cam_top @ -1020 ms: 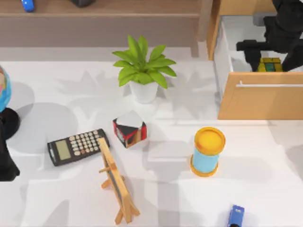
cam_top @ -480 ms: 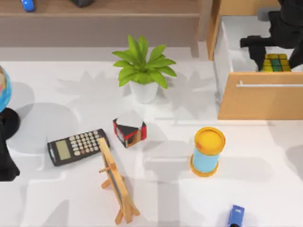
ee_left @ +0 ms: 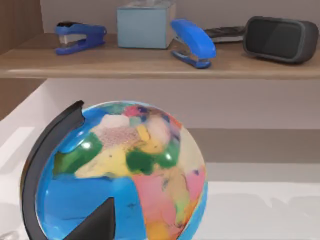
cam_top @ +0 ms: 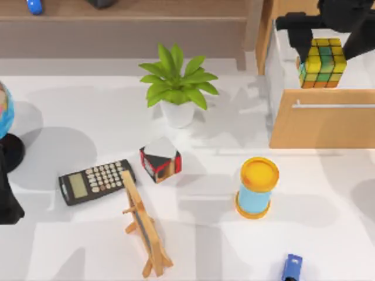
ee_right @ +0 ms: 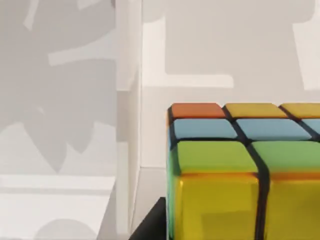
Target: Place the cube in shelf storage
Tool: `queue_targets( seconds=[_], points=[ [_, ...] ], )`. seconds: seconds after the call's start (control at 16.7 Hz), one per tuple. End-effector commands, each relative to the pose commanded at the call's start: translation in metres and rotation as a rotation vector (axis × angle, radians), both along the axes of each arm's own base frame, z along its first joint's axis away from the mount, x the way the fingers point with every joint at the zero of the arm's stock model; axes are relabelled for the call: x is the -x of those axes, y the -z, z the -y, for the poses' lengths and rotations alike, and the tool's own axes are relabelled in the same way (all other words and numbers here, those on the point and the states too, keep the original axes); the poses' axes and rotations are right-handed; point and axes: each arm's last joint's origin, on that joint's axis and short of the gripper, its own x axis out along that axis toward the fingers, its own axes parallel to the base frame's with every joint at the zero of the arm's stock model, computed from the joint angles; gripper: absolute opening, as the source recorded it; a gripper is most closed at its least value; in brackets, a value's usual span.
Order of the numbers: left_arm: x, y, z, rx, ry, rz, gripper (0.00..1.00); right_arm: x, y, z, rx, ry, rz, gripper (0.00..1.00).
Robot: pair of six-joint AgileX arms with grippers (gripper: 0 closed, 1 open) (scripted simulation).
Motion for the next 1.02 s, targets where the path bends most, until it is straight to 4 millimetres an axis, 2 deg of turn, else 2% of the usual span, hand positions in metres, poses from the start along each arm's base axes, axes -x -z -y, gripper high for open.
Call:
queue_targets(
  seconds=[0.12,0.18,0.42,0.54,0.9,1.02],
  points=[
    [0.000,0.000,0.000,0.000,0.000,0.000,1.00,-0.007,0.005,-0.005,-0.023,-0.018,0.007,0.00],
    [0.000,0.000,0.000,0.000,0.000,0.000,1.00,-0.014,0.012,-0.002,-0.027,-0.017,0.008,0.00],
    [0.000,0.000,0.000,0.000,0.000,0.000,1.00,-0.047,0.058,0.044,-0.006,0.038,-0.056,0.00],
    [0.000,0.000,0.000,0.000,0.000,0.000,1.00,-0.055,0.077,0.055,-0.002,0.044,-0.085,0.00],
    [0.000,0.000,0.000,0.000,0.000,0.000,1.00,-0.055,0.080,0.054,-0.002,0.040,-0.092,0.00],
    [0.000,0.000,0.000,0.000,0.000,0.000,1.00,-0.051,0.072,0.052,0.021,0.015,-0.085,0.00]
  ],
)
